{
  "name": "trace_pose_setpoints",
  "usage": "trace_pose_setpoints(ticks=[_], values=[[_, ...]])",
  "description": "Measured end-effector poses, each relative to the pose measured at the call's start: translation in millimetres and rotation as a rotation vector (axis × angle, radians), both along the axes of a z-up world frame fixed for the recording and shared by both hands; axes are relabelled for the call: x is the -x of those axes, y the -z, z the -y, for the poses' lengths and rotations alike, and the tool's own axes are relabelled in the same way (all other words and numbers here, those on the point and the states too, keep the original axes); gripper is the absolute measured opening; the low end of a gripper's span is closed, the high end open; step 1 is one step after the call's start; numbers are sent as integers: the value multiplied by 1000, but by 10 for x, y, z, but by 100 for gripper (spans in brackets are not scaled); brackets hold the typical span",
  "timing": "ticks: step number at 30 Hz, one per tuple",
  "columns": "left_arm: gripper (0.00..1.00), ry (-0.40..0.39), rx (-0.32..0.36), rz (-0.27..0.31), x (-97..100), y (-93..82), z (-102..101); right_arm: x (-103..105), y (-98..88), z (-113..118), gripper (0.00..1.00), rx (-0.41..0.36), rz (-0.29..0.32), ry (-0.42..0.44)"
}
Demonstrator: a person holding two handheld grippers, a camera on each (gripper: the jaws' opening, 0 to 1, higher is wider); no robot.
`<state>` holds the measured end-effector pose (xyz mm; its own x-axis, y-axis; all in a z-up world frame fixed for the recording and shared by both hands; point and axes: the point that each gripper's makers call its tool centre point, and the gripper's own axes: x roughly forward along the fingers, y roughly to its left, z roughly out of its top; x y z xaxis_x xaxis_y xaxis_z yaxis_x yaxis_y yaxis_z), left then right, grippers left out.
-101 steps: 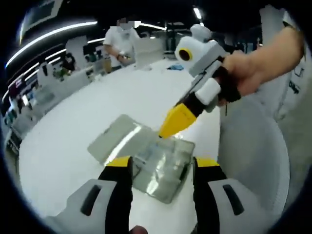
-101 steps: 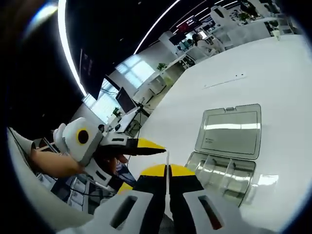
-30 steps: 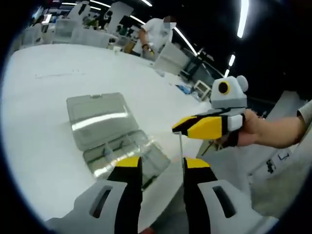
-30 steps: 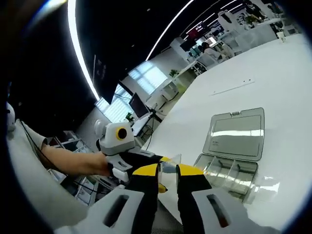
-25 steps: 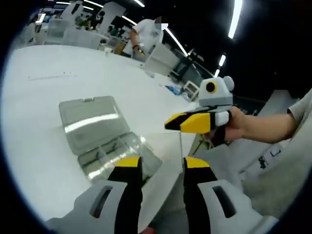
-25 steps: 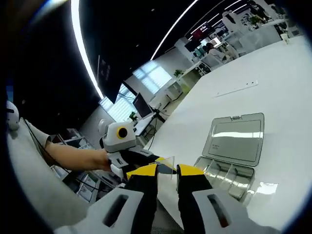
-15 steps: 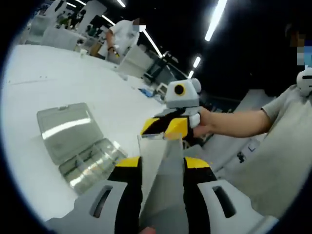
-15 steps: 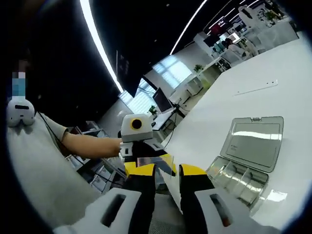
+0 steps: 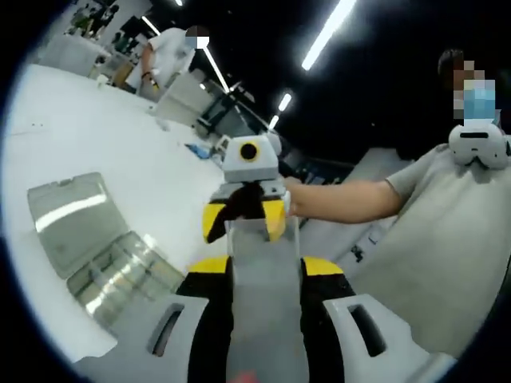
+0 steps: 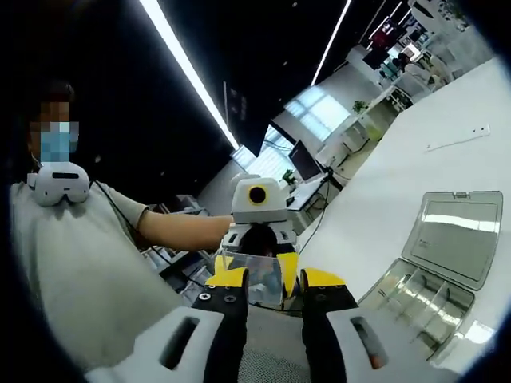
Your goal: Insert the divider into the dual guide fixture by aligning both edges with the guide slots and pushing it downward to the bottom, including one-sided entry, uneven engagement, binding, and posture correction.
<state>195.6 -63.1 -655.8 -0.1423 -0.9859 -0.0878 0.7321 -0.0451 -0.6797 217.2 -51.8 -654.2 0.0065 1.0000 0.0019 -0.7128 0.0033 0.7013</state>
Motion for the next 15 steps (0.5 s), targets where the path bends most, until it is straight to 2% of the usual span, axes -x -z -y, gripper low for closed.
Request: trace_pose_setpoints(ticks=[6,9,11,15], values=[[29,53,31,-21,72,-95,-4,68,-102,-13,19,-63,-19,-62],[29,80,36,-26,110,-123,-6,121,-145,-17,14,-97,-31,-104],[29,99,40,-32,141,-139,-13,187,-256,-26,14,-156,-36,-139],[29,123,63,-44,181,-212,-19,202,-283,-28,13,-173,-39,-157]])
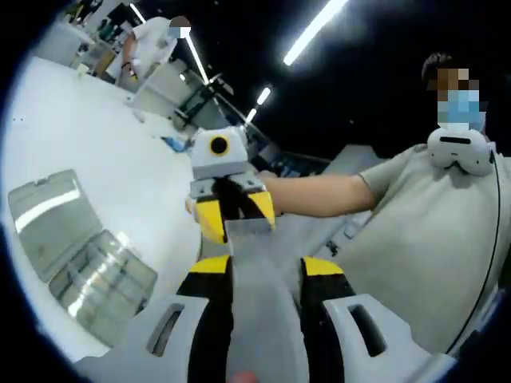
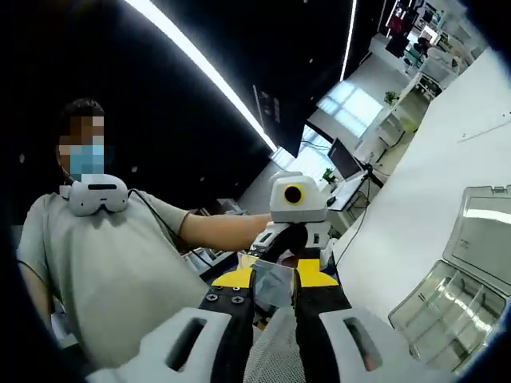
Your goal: Insert the divider into the dual guide fixture by aligning both edges with the guide slots and pushing it downward to the bottom, including one-sided entry, uneven engagement, binding, and posture correction.
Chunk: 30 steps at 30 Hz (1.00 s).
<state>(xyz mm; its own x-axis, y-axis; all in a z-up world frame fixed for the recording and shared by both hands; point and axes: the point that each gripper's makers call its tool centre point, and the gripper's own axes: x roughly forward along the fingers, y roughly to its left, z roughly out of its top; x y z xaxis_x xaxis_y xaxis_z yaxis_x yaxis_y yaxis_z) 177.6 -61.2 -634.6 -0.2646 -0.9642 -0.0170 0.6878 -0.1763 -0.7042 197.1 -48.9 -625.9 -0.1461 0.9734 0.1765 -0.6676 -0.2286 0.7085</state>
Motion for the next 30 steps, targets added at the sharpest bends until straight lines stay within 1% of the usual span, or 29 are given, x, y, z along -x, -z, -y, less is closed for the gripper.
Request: trace_pose_setpoints(ticks=[3,4,7,10,16,22,25,30], values=[[29,26,12,-18,45,-37,-14,9,-22,-12,10,-14,11,-11],[29,38,18,-25,66,-55,-20,30,-53,-19,8,-30,13,-22],[29,53,40,-42,89,-111,-30,80,-98,-42,8,-50,18,-51],[29,78,59,-63,134,-168,-43,119,-141,-51,6,-71,13,-76],[29,101,85,-76,167,-232,-48,154,-199,-69,4,-101,2,-93],[29,102,96,-92,149,-255,-54,137,-218,-72,3,-115,1,-84],[29,112,105,-114,161,-285,-59,144,-238,-60,2,-129,12,-81],[30,119,93,-133,171,-253,-67,131,-233,-49,1,-126,27,-69]])
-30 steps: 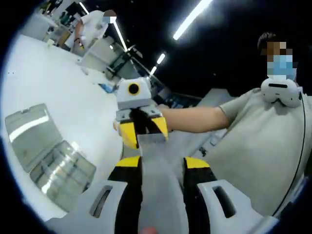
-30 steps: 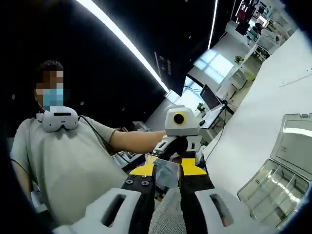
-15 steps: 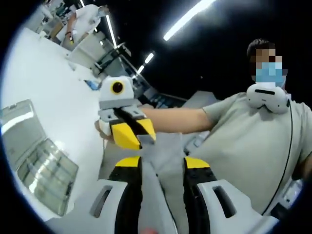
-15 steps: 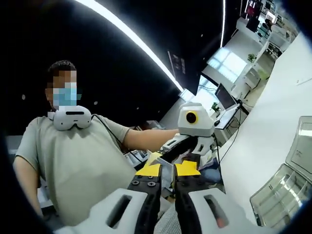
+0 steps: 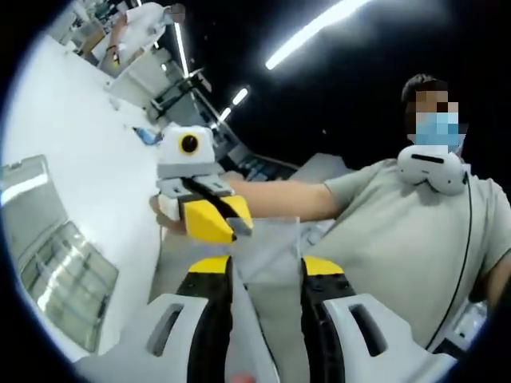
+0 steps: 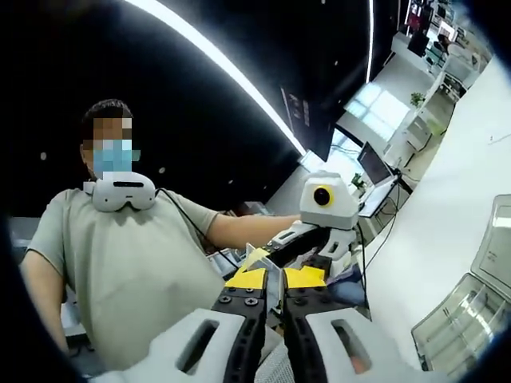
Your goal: Insert the divider into the dual guide fixture by aligning both edges with the guide slots and pushing it downward to the bottom, including one-sided entry, uneven engagement, binding, and posture correction.
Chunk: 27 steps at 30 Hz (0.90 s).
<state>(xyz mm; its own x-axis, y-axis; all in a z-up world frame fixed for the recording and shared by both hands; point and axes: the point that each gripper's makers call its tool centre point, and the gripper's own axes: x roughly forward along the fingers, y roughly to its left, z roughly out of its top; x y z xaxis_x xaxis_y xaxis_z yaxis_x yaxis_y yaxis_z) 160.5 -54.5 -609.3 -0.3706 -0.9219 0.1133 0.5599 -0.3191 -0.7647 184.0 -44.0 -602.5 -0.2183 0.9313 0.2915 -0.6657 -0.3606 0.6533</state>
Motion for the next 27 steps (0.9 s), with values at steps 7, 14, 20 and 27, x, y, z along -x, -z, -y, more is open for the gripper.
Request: trace_pose_setpoints(ticks=[7,14,20,27], values=[[22,-44,-11,15,-85,41,-25,-84,40,12,0,32,-21,59],[21,-117,-83,92,-241,196,-38,-218,198,20,0,139,-16,123],[22,-175,-287,279,-445,551,-191,-256,489,84,0,328,40,124],[21,-141,-427,443,-463,721,-224,-279,665,82,0,463,82,116]])
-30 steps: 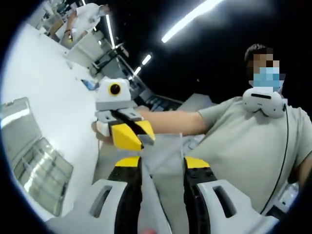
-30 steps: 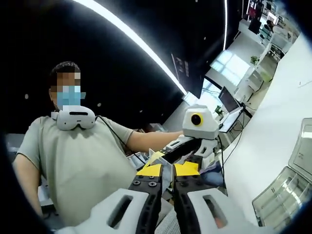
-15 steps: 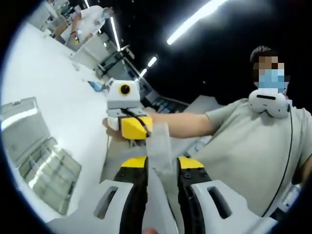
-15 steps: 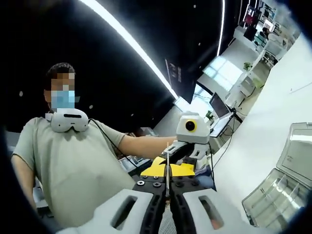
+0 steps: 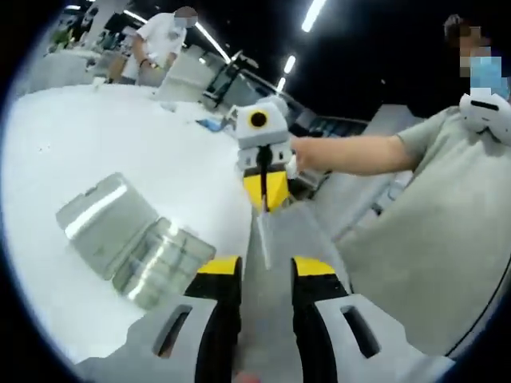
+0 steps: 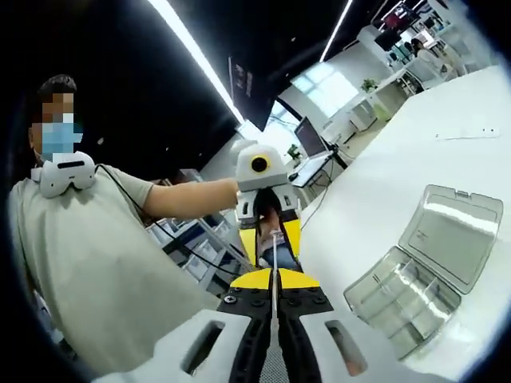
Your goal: Insert the divider into the dual guide fixture by aligning both edges with the guide slots and pushing it downward to the bottom, including one-sided entry, uneven engagement, binding, and posture correction.
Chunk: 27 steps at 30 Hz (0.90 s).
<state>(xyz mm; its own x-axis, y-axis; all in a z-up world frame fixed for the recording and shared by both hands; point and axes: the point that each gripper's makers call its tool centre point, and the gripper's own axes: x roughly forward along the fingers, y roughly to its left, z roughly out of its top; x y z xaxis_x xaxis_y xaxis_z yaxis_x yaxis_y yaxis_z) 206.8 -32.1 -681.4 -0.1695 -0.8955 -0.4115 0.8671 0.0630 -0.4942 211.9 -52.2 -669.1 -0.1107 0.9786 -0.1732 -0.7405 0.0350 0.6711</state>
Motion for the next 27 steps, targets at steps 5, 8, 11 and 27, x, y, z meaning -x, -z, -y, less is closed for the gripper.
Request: trace_pose_setpoints(ticks=[5,8,11,27], values=[[21,15,-101,119,-80,39,23,-7,88,-16,0,74,40,-18],[21,61,-173,185,-93,58,1,-15,113,-31,0,104,71,-25],[20,85,-227,232,-110,49,1,-28,162,-32,0,142,100,-36],[7,232,-480,362,-99,109,107,32,177,-96,0,190,226,-90]])
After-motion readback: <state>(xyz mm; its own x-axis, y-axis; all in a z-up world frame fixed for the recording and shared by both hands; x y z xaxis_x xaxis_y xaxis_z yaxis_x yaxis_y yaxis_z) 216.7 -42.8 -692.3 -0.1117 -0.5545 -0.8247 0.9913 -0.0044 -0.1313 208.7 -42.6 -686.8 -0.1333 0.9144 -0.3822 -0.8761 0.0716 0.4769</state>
